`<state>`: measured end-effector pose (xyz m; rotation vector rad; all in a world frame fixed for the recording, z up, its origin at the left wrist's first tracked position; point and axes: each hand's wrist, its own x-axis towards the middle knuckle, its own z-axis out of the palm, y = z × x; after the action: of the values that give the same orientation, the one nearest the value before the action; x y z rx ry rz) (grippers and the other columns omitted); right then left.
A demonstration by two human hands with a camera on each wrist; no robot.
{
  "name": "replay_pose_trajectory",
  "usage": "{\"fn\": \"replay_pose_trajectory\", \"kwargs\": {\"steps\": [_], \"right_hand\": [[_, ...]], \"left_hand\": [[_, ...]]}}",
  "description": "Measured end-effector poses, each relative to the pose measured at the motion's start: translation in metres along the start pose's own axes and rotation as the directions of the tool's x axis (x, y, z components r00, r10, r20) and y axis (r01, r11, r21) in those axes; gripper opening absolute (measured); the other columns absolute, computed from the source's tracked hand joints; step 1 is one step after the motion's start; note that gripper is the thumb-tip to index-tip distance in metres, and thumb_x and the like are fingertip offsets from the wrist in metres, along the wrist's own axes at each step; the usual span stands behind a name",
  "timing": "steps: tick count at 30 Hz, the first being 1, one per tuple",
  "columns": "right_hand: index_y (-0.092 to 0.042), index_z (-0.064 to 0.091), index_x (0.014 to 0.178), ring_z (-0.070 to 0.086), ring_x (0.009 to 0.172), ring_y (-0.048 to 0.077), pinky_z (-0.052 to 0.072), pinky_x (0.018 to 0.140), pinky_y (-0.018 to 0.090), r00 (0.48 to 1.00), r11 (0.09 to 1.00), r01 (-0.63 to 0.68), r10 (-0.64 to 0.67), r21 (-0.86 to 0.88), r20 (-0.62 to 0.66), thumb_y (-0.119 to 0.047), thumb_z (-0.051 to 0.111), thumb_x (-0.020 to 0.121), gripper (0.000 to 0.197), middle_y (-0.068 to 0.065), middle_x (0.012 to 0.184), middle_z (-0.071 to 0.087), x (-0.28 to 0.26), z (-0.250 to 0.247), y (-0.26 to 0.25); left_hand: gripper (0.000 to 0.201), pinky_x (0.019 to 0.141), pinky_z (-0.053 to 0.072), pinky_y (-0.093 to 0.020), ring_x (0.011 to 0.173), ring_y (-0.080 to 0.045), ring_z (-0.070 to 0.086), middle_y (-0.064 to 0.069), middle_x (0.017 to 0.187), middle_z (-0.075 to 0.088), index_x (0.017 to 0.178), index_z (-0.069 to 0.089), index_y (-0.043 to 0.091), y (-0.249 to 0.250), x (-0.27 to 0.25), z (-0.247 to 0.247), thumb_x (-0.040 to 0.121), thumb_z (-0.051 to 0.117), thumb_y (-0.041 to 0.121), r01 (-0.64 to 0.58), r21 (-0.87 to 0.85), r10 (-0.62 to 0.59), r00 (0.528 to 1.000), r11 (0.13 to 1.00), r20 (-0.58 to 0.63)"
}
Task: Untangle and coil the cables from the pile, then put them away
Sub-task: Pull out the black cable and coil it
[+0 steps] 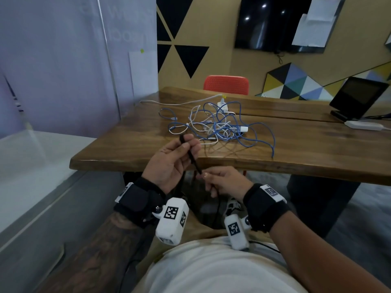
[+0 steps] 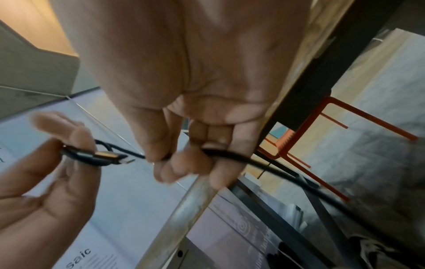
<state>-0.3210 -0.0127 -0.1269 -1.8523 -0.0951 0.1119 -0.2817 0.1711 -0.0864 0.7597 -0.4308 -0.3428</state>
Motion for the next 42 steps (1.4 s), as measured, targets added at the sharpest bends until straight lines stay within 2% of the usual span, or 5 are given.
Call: {"fn": "replay_pose_trajectory", "kwargs": {"steps": [7,17,22,27,42], "right_hand": [[-0.014,0.072,0.107,0.054,0.055,0.013,0.046,0.055,0.02,0.96,0.993,-0.066,0.089,-0.094,0.267,-0.021,0.055,0.102,0.019,0.004,0.066,0.062,-0.013,0.007,-0.011],[-0.003,0.066,0.083,0.053,0.053,0.002,0.044,0.054,0.016,0.945,0.944,0.312,-0.32,-0.108,-0.066,-0.006,0.06,0.098,0.016,-0.002,0.063,0.062,-0.034,0.007,-0.062],[-0.013,0.071,0.09,0.063,0.078,0.016,0.053,0.078,0.042,0.853,0.891,0.383,-0.442,-0.243,-0.276,-0.022,0.062,0.096,0.014,0.014,0.084,0.069,-0.021,-0.01,-0.051],[-0.026,0.07,0.089,0.059,0.07,-0.003,0.047,0.07,0.017,0.843,0.918,0.374,-0.396,-0.133,-0.364,-0.015,0.061,0.098,0.018,-0.016,0.073,0.068,-0.01,-0.02,-0.035],[-0.008,0.075,0.106,0.051,0.055,0.008,0.046,0.058,0.019,0.984,0.948,0.074,-0.018,-0.311,0.179,-0.024,0.061,0.099,0.022,-0.007,0.06,0.056,-0.022,0.012,-0.033]], "left_hand": [[0.026,0.093,0.054,-0.029,0.098,-0.019,0.072,-0.009,0.101,0.075,0.109,0.061,0.004,-0.007,0.004,-0.018,0.099,0.038,-0.004,-0.031,-0.045,0.024,0.987,0.999,-0.157],[0.017,0.069,0.052,-0.024,0.071,-0.013,0.064,-0.002,0.08,0.072,0.102,0.068,-0.003,-0.034,-0.005,-0.027,0.097,0.051,0.0,-0.107,0.649,0.113,0.993,0.753,0.034],[0.039,0.063,0.04,-0.029,0.059,-0.019,0.048,-0.013,0.068,0.06,0.097,0.066,-0.005,-0.035,-0.012,-0.008,0.102,0.037,0.021,0.094,0.463,-0.161,0.981,0.881,0.106],[0.027,0.063,0.047,-0.028,0.057,-0.016,0.047,-0.009,0.068,0.057,0.1,0.064,-0.005,-0.023,-0.016,0.011,0.092,0.045,0.013,0.197,0.297,-0.257,0.95,0.934,0.176],[0.022,0.08,0.058,-0.026,0.081,-0.016,0.071,-0.007,0.084,0.072,0.101,0.062,0.004,-0.029,0.0,-0.025,0.102,0.041,0.005,-0.041,0.14,0.074,0.97,0.989,-0.233]]}}
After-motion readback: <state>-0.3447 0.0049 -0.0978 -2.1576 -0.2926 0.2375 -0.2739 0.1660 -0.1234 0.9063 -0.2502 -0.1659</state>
